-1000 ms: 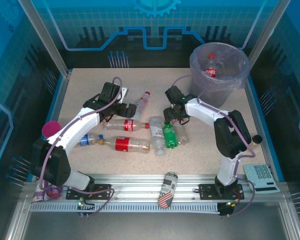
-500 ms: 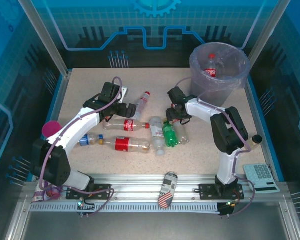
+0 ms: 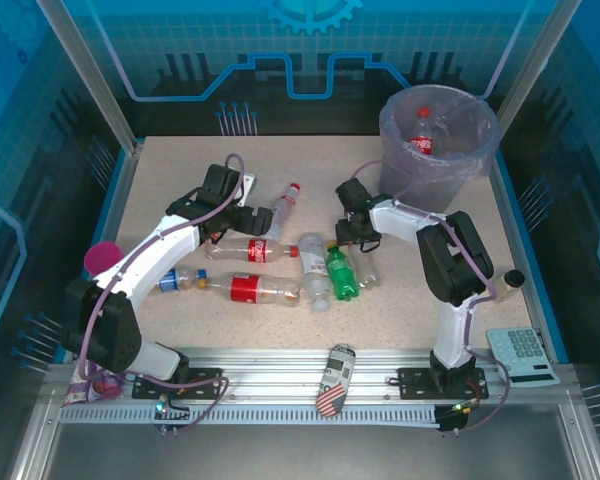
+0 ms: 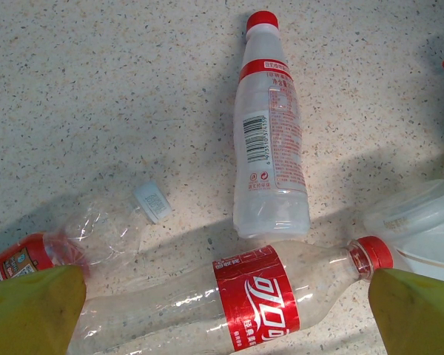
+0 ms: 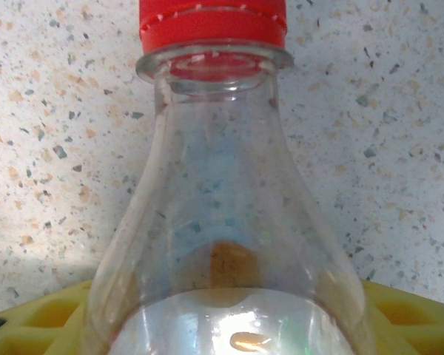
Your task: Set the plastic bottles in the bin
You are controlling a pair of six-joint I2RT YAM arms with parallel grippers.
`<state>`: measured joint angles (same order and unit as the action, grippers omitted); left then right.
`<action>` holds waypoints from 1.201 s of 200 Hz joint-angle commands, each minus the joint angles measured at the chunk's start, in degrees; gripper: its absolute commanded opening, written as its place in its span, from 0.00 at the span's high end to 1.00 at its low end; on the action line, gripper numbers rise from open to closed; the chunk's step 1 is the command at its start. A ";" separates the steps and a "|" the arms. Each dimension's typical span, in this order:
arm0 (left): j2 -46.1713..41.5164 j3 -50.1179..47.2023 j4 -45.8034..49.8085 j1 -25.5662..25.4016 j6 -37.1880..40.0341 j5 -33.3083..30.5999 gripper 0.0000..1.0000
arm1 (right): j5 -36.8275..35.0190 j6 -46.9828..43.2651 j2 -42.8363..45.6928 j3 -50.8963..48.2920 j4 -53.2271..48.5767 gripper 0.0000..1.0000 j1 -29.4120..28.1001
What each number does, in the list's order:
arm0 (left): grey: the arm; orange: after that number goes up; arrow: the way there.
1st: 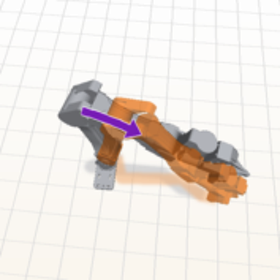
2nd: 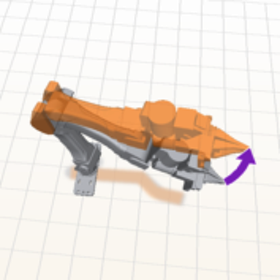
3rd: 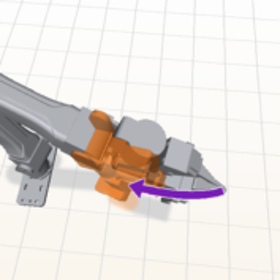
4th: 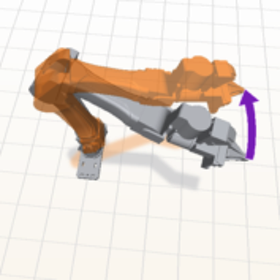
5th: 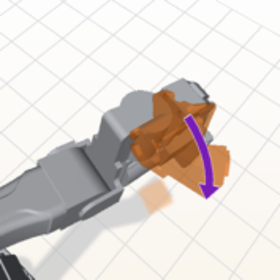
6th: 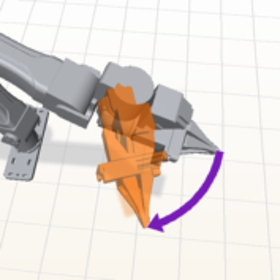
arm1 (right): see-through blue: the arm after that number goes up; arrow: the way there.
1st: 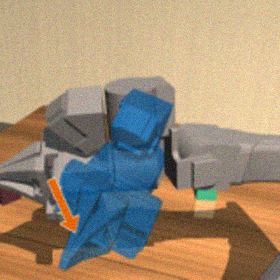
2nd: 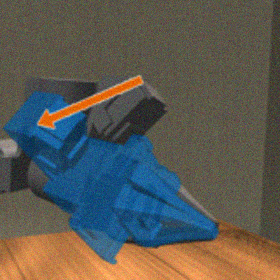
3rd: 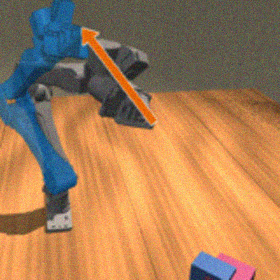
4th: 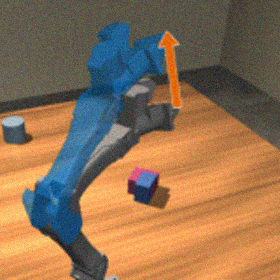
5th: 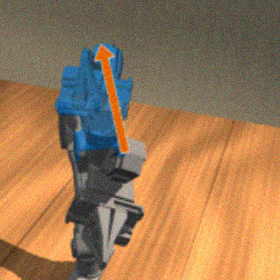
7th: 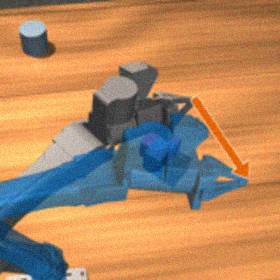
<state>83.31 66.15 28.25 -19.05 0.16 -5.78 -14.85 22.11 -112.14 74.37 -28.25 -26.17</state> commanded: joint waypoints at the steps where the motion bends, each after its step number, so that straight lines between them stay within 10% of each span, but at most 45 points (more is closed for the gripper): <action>1: -0.45 1.00 1.29 -0.37 0.88 -0.46 0.01 | -1.75 0.04 3.20 -0.89 -0.05 0.44 0.42; 69: -0.32 0.87 1.28 -0.38 0.90 -0.56 0.01 | -1.04 -4.50 13.14 1.64 -0.50 0.50 -1.41; 154: -0.25 0.98 1.37 -0.35 0.72 -0.53 0.01 | 20.03 -15.59 29.16 11.65 9.84 0.51 0.21; 240: -1.44 1.35 1.73 -0.64 0.41 0.15 0.01 | -2.58 -26.91 25.77 16.48 42.98 0.52 6.03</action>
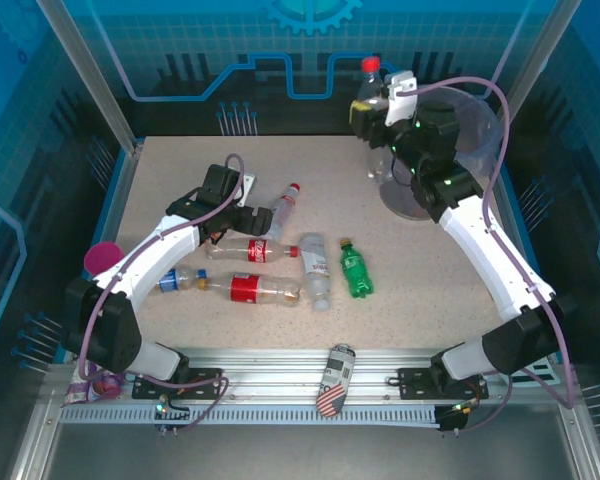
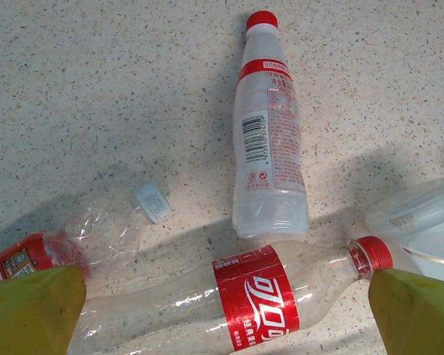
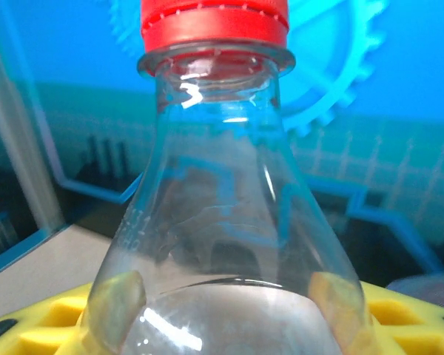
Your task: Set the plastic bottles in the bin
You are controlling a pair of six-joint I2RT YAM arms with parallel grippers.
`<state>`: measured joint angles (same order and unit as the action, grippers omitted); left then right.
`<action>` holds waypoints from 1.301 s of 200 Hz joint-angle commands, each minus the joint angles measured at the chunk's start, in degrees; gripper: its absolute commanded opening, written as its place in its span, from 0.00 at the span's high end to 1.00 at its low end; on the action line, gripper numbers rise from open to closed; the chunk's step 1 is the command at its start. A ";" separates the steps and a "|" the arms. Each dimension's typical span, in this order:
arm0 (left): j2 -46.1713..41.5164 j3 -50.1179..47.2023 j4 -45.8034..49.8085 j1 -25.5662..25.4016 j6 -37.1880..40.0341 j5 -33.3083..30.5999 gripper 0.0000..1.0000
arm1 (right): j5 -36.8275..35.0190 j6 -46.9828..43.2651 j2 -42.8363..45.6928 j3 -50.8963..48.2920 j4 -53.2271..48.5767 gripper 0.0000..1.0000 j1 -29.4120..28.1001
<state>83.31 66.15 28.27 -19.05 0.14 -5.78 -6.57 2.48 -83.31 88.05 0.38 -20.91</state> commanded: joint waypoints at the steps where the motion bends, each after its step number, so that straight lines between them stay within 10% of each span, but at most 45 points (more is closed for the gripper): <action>1: -1.46 1.31 1.70 -0.64 0.45 0.15 0.01 | -11.16 -7.52 -3.20 2.86 14.54 0.52 0.77; 74: -2.36 1.35 1.65 -1.08 0.94 -0.42 0.01 | -17.57 -5.94 -12.36 11.05 12.90 0.52 8.25; 260: -1.96 1.17 1.72 -1.17 1.41 -0.72 0.01 | -1.97 11.14 -29.82 18.80 -17.74 0.45 18.27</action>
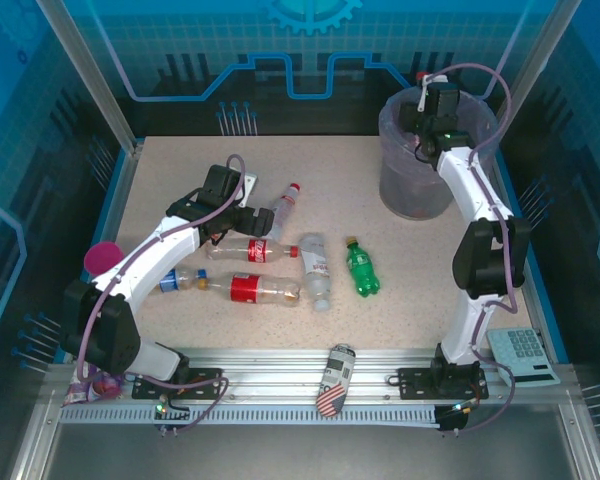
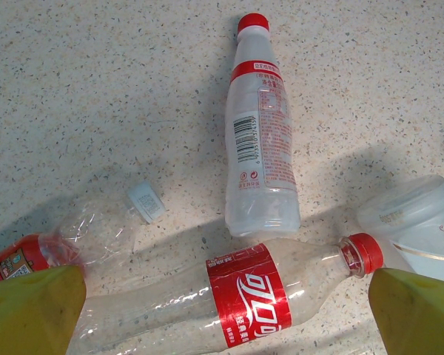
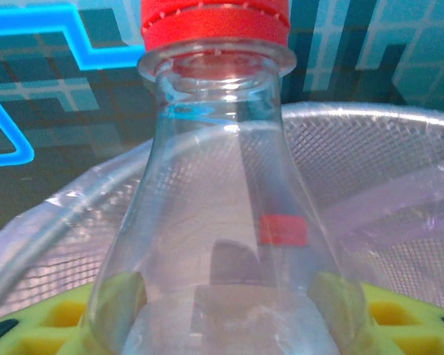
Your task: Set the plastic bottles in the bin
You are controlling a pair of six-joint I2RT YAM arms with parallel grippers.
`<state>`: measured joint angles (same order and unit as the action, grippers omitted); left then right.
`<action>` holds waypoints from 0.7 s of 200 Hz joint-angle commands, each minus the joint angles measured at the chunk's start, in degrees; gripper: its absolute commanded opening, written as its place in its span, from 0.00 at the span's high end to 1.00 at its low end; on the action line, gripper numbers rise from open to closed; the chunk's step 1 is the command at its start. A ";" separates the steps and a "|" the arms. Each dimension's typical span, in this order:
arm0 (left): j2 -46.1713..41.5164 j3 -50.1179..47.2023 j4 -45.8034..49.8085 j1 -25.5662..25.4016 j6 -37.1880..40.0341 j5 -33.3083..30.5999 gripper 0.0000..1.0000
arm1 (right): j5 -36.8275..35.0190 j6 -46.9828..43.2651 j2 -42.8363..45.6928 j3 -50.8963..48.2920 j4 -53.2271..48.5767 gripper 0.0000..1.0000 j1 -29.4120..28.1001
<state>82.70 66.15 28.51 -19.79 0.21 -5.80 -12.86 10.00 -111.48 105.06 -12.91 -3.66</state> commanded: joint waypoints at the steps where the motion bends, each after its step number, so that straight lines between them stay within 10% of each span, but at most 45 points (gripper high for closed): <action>1: -1.37 1.17 1.47 -0.42 1.40 -0.70 0.01 | 4.47 3.67 -1.68 1.85 -4.60 0.46 1.02; 140: -1.32 1.32 1.63 -0.41 1.38 -0.53 0.01 | 6.79 3.98 0.87 5.75 -12.11 0.08 1.99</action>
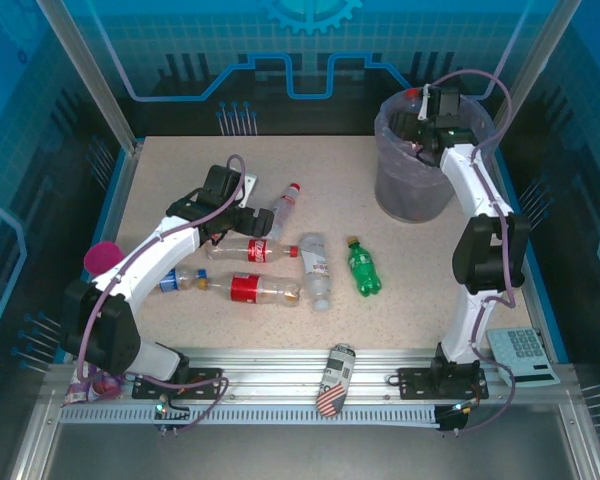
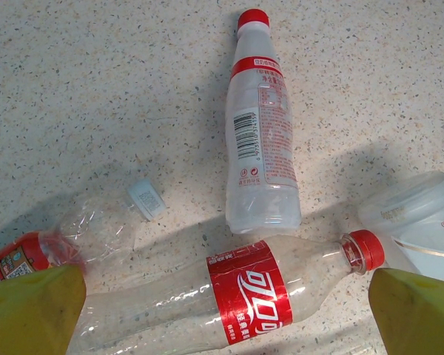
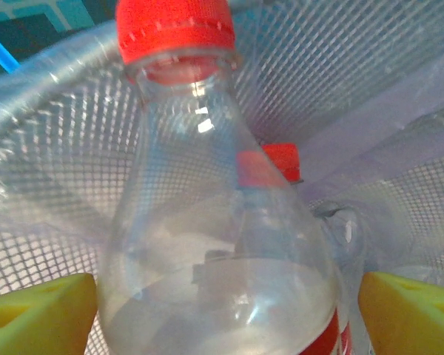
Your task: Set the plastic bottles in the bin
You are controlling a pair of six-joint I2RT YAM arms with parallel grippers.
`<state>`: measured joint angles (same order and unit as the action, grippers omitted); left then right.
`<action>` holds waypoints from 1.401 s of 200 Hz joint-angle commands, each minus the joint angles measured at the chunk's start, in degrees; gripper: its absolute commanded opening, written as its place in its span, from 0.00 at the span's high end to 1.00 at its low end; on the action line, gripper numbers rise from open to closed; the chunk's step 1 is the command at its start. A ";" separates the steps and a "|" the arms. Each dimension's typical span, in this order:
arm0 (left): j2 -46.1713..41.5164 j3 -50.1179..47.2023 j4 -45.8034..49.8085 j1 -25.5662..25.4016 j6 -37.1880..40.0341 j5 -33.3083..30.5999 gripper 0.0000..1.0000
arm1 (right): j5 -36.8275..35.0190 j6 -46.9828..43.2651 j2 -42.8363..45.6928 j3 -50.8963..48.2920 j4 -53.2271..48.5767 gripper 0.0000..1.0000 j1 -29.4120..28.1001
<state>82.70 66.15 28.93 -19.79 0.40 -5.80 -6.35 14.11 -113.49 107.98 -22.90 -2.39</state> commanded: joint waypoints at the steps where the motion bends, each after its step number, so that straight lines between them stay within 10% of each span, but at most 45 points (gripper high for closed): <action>1: -1.27 1.34 1.22 -0.42 1.18 -0.53 0.01 | 0.24 -0.13 2.99 2.83 -2.14 0.08 0.72; 127: -0.24 1.17 1.30 -0.42 1.25 -0.55 0.01 | -2.02 -6.70 21.97 0.04 -6.92 0.10 -6.42; 191: 0.68 1.26 1.40 -0.42 1.26 -0.66 0.01 | -14.50 -8.80 32.77 -17.55 -15.89 0.15 -23.63; 280: 1.06 1.35 1.67 -0.42 1.42 -0.56 0.01 | -6.84 1.26 28.33 -40.06 -19.74 0.16 -26.36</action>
<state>83.15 66.15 29.58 -19.79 0.43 -5.80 -16.78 11.57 -82.98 71.64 -41.69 -27.33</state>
